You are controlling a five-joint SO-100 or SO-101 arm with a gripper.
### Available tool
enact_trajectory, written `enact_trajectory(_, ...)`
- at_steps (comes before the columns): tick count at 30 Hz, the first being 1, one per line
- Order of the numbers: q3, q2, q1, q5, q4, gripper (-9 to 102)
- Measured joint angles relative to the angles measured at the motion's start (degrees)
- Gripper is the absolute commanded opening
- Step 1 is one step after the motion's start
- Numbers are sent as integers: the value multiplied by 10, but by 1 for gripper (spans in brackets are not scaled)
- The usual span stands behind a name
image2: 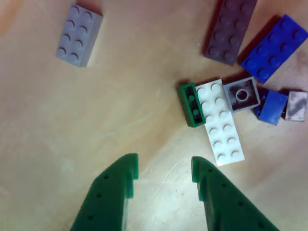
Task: Put all lego bricks in the bin.
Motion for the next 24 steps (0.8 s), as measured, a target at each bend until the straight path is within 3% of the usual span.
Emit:
enact_trajectory(12,-18,-96,51,-152,-29,16)
enact_trajectory(24,-29,-142,62,-185,-114,0)
